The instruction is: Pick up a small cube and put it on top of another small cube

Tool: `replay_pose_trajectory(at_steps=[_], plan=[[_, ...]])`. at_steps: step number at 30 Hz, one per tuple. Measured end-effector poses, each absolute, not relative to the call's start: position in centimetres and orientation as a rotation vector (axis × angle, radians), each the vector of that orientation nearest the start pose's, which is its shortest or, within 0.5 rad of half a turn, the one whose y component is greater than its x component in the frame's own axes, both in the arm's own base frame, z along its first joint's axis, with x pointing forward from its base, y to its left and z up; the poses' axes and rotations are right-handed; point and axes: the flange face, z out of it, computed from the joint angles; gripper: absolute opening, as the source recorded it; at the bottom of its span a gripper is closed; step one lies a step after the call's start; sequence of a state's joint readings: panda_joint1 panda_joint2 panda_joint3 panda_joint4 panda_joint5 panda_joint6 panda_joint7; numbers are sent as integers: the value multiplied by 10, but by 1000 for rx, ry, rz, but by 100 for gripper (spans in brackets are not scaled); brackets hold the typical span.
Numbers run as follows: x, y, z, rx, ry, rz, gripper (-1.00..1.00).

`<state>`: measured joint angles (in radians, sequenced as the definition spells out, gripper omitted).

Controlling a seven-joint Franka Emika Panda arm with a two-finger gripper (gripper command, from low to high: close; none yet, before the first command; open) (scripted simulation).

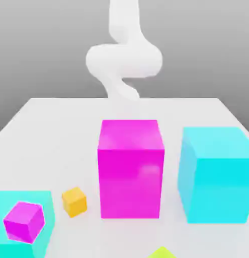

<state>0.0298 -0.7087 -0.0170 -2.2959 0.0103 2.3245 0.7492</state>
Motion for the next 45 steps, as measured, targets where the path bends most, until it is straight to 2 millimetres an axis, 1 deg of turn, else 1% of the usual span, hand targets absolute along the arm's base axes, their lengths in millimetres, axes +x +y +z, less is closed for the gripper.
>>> replay_pose_trajectory(at_steps=[4, 8, 12, 16, 20, 23, 26, 29, 33, 34, 39, 40, 41, 42, 45], plan=[[429, 11, 630, -2618, 876, -825, 0], [470, 21, 573, -2717, 777, -701, 0], [503, 34, 511, -2809, 674, -576, 0], [527, 47, 444, -2894, 565, -451, 0], [541, 63, 374, -2974, 441, -323, 0], [545, 69, 321, -3028, 357, -227, 0], [545, 75, 267, -3079, 266, -130, 0], [539, 79, 214, -3125, 169, -32, 0], [538, 81, 153, -3138, 138, -3, 0], [537, 81, 140, -3139, 138, -1, -100], [537, 81, 140, -3139, 137, 1, -100], [537, 81, 134, -3139, 137, 2, -100], [537, 81, 138, -3139, 137, 2, -100], [537, 81, 148, -3139, 136, 1, -100], [538, 81, 188, -3137, 134, -3, -100]])
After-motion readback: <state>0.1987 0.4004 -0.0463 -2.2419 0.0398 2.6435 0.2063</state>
